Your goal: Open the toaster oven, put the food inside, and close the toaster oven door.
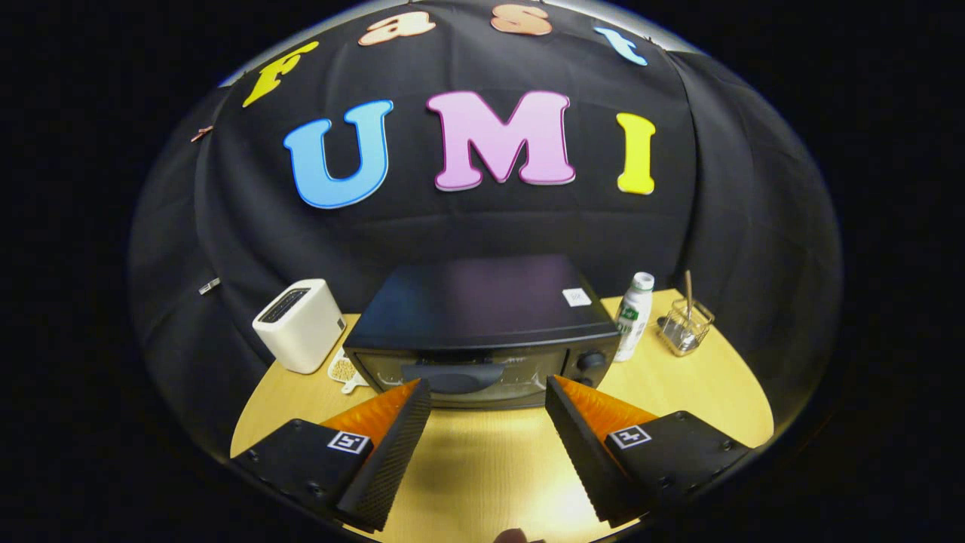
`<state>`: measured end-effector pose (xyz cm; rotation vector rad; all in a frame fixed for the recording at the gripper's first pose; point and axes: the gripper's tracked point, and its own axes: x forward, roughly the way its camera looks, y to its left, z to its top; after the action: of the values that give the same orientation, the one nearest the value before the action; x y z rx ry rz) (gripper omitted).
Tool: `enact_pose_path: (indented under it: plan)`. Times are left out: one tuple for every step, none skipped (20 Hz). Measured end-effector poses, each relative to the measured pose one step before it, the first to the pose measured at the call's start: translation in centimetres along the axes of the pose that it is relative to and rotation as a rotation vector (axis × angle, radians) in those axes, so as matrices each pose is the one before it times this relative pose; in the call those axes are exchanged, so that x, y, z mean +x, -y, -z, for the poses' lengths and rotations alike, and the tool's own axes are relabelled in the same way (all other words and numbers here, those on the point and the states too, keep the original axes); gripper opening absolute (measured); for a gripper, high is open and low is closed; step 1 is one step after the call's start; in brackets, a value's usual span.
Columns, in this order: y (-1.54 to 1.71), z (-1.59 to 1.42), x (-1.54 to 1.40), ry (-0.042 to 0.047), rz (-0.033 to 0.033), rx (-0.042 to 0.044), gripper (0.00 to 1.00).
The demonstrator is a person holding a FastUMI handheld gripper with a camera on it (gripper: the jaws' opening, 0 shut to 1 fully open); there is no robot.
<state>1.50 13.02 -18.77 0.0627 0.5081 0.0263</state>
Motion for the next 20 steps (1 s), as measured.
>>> enact_pose_path:
  plan:
    - [1.000, -1.191, -0.720, 0.03631, 0.01032, -0.01527, 0.99]
    - [1.000, -1.148, -0.761, 0.03366, 0.00512, -0.01188, 0.99]
    - [0.722, -0.892, -0.831, 0.02969, 0.00066, -0.00518, 0.99]
    - [1.115, -0.865, -0.741, 0.02358, 0.00537, -0.00263, 0.99]
    - [1.240, -0.973, -0.554, 0.02542, 0.00621, 0.00283, 0.99]
    - [1.091, -1.046, -0.605, 0.02880, 0.00526, 0.00144, 0.99]
    - [1.251, -1.258, -0.351, 0.03551, 0.00937, -0.00344, 0.99]
    - [1.213, -1.575, -0.354, 0.04706, 0.00524, -0.00460, 0.99]
    - [0.963, -1.148, -0.427, 0.03726, 0.00694, -0.00254, 0.98]
    - [0.946, -1.163, -0.350, 0.03480, 0.00508, -0.00742, 0.98]
    - [0.795, -1.114, -0.438, 0.03460, -0.00010, -0.01059, 0.98]
    - [0.740, -1.000, -0.460, 0.02691, -0.00313, -0.01764, 0.98]
    - [0.651, -0.684, -0.348, 0.01682, -0.00496, -0.02242, 0.98]
    - [0.602, -0.580, -0.311, 0.01775, -0.00407, -0.01675, 0.98]
    - [0.565, -0.512, -0.337, 0.00835, -0.00117, -0.00348, 0.98]
    - [0.816, -0.439, -0.369, 0.00384, 0.00686, 0.00539, 0.99]
    - [0.462, -0.198, -0.156, 0.00358, 0.00294, 0.01132, 0.99]
    - [0.420, -0.257, -0.245, 0.00287, 0.00286, 0.01183, 0.99]
    - [0.410, -0.071, -0.178, -0.00133, 0.00323, 0.00178, 0.99]
    - [0.445, -0.311, -0.171, 0.00805, -0.00041, 0.00055, 0.99]
